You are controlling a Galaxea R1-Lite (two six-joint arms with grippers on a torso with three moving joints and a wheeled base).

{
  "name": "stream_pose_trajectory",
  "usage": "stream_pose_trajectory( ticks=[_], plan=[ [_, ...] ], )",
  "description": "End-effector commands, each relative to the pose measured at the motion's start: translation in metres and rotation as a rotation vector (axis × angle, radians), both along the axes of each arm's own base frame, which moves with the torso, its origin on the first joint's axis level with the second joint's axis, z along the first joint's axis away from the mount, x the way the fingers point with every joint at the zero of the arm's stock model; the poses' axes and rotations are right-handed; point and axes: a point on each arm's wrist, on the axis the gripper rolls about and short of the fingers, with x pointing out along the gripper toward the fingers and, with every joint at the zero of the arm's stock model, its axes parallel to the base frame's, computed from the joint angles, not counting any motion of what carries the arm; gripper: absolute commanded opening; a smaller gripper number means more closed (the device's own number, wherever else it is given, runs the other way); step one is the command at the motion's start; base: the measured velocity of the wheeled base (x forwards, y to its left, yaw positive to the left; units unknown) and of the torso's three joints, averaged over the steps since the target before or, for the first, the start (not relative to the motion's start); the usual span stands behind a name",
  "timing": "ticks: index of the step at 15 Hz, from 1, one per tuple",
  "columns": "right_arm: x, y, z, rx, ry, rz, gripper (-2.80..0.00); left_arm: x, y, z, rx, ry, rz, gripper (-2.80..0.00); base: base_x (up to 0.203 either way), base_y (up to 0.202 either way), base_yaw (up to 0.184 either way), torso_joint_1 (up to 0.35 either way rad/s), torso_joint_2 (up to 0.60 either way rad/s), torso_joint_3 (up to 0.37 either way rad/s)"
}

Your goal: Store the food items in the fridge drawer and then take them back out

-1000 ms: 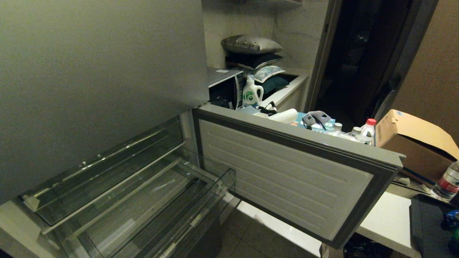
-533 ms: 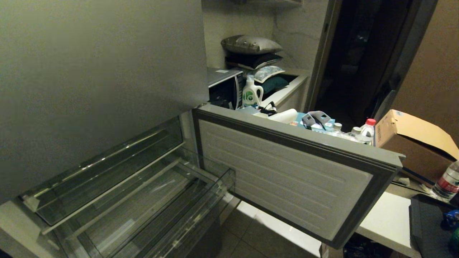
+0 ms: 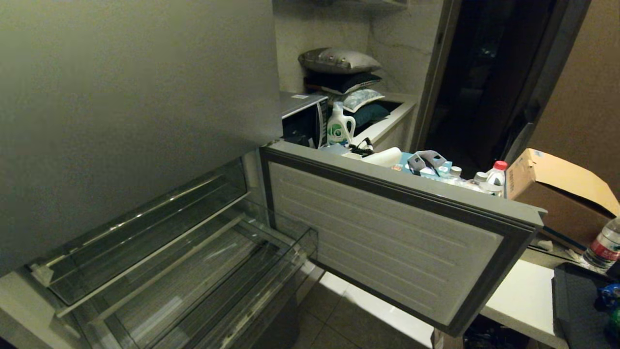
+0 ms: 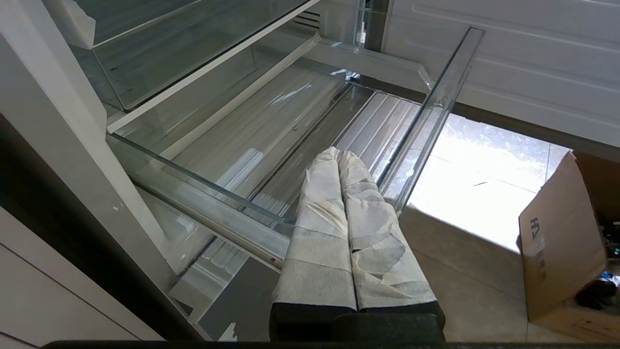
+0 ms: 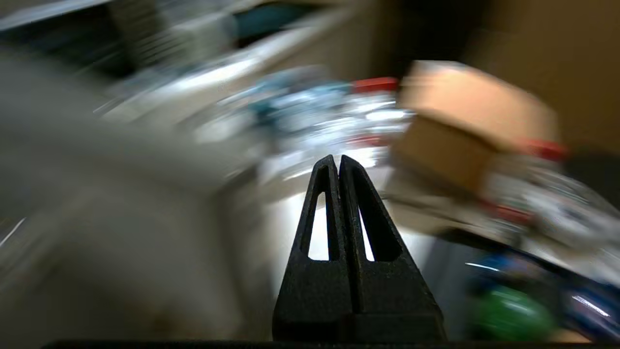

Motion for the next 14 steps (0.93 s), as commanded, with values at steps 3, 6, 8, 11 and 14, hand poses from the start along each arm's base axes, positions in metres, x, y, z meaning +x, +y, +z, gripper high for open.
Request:
stream_pose_trajectory(
  ticks=[3,6,8,11,14],
  plan=[
    [-0.044,0.025,-0.074,-0.088,0.062,0.241,-2.8,0.0,0.0,0.0,0.0,0.002,0.0,-2.8,0.0,0.0,0.0,0.0,0.0,0.0],
    [-0.049,0.024,-0.131,-0.165,0.186,0.235,-2.8,0.0,0.0,0.0,0.0,0.002,0.0,-2.8,0.0,0.0,0.0,0.0,0.0,0.0],
    [-0.049,0.022,-0.136,-0.139,0.202,0.144,-2.8,0.0,0.0,0.0,0.0,0.002,0.0,-2.8,0.0,0.0,0.0,0.0,0.0,0.0],
    [-0.054,0.021,-0.147,-0.116,0.27,0.146,-2.8,0.0,0.0,0.0,0.0,0.002,0.0,-2.8,0.0,0.0,0.0,0.0,0.0,0.0],
    [-0.061,0.021,-0.147,-0.044,0.167,0.139,-2.8,0.0,0.0,0.0,0.0,0.002,0.0,-2.8,0.0,0.0,0.0,0.0,0.0,0.0]
  ],
)
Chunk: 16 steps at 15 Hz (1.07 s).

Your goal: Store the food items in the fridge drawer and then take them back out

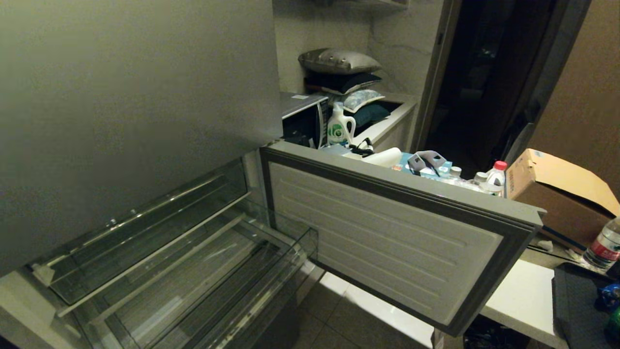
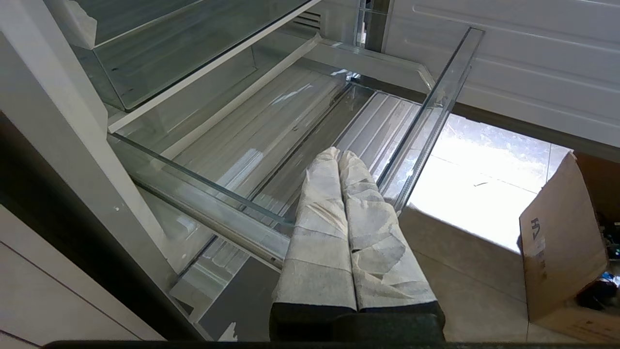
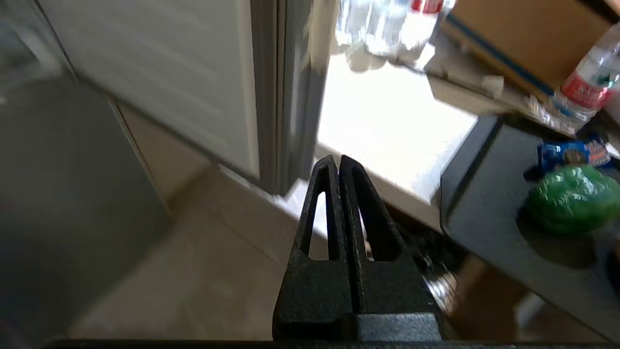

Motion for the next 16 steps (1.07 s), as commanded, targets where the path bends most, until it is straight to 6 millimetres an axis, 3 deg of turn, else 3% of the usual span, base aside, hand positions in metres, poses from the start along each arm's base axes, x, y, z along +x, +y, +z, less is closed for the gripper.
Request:
stream_pose_trajectory(
  ticks=[1,4,16],
  plan=[
    [-0.0072,-0.0002,-0.0095,0.001,-0.07,0.012,-2.8,0.0,0.0,0.0,0.0,0.001,0.0,-2.8,0.0,0.0,0.0,0.0,0.0,0.0],
    [-0.0165,0.0,-0.0115,-0.034,-0.192,0.033,-2.8,0.0,0.0,0.0,0.0,0.001,0.0,-2.8,0.0,0.0,0.0,0.0,0.0,0.0],
    [-0.0163,-0.0001,-0.0118,-0.031,-0.187,0.035,-2.8,0.0001,0.0,-0.0004,0.0,0.002,0.0,-2.8,0.0,0.0,0.0,0.0,0.0,0.0]
  ],
)
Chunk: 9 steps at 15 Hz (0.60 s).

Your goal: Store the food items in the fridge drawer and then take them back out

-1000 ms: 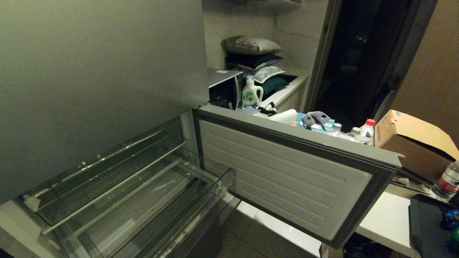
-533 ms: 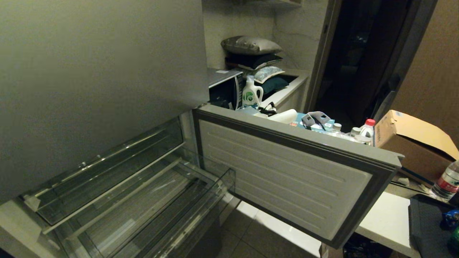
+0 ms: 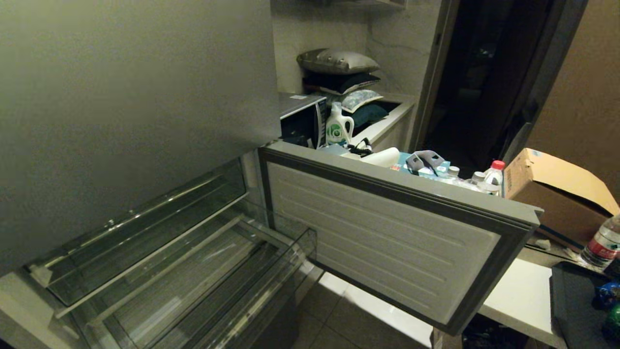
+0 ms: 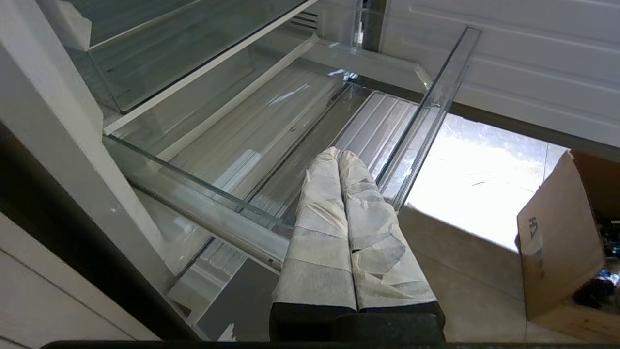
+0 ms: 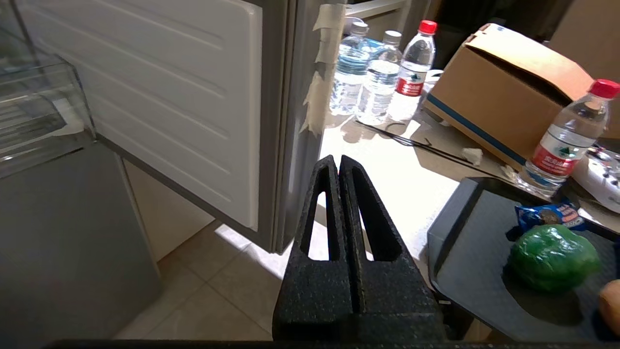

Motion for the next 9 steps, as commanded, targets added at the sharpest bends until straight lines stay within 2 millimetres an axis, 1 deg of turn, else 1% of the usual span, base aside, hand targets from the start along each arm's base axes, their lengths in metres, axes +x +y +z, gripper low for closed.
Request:
stream_pose_trajectory(
  ticks=[1,3,9],
  plan=[
    [0.0023,0.0,-0.0085,0.0,0.029,0.0,-2.8,0.0001,0.0,-0.0003,0.0,0.002,0.001,-2.8,0.0,0.0,0.0,0.0,0.0,0.0],
    [0.0023,0.0,-0.0085,0.002,0.029,0.0,-2.8,0.0,0.0,-0.0001,0.0,0.002,0.001,-2.8,0.006,-0.009,0.101,-0.001,0.0,0.003],
    [0.0023,-0.0001,-0.0082,0.029,0.026,-0.002,-2.8,0.0,0.0,0.0001,0.0,0.001,0.001,-2.8,0.001,-0.008,0.176,0.001,0.0,0.002]
  ],
)
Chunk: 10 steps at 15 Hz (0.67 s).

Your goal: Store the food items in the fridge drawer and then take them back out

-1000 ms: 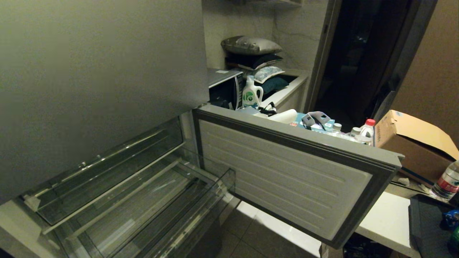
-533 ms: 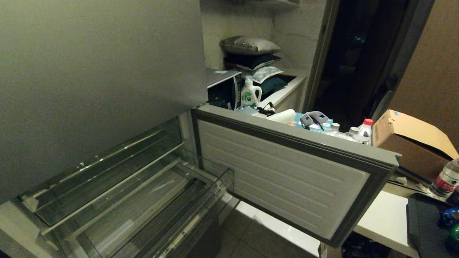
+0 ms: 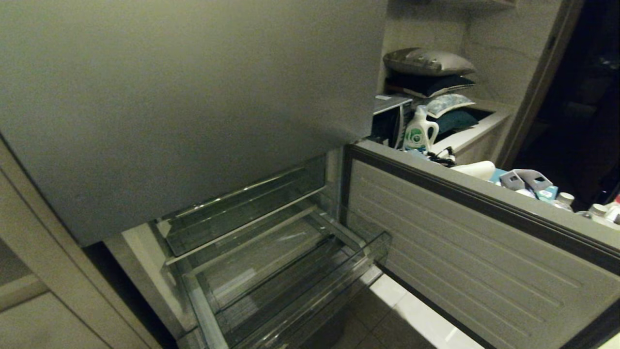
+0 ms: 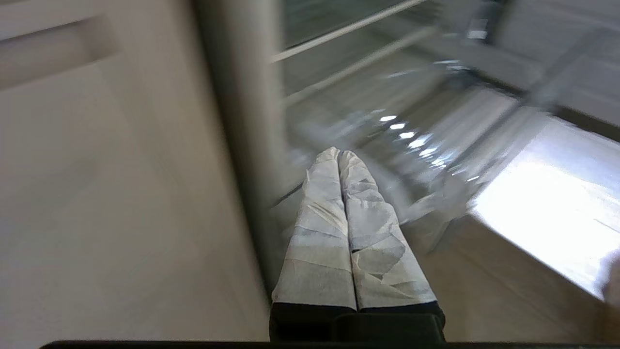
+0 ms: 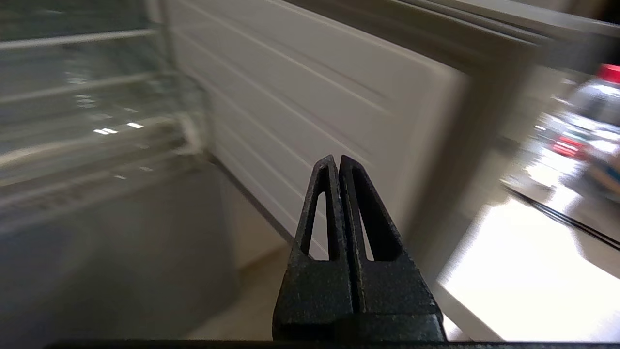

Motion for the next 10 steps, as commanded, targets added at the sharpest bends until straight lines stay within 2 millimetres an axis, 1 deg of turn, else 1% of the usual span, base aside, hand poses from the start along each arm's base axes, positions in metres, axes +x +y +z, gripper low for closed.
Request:
stream_pose_trajectory(
  ticks=[1,10],
  plan=[
    [0.0024,0.0,-0.0085,0.0,0.029,0.001,-2.8,0.0001,0.0,-0.0003,-0.001,0.002,0.0,-2.8,0.004,-0.008,0.181,0.006,0.0,0.002],
    [0.0024,0.0,-0.0085,0.002,0.029,0.0,-2.8,0.0001,0.0,-0.0004,-0.001,0.002,0.0,-2.8,0.001,-0.008,0.177,0.002,0.0,0.003]
  ],
)
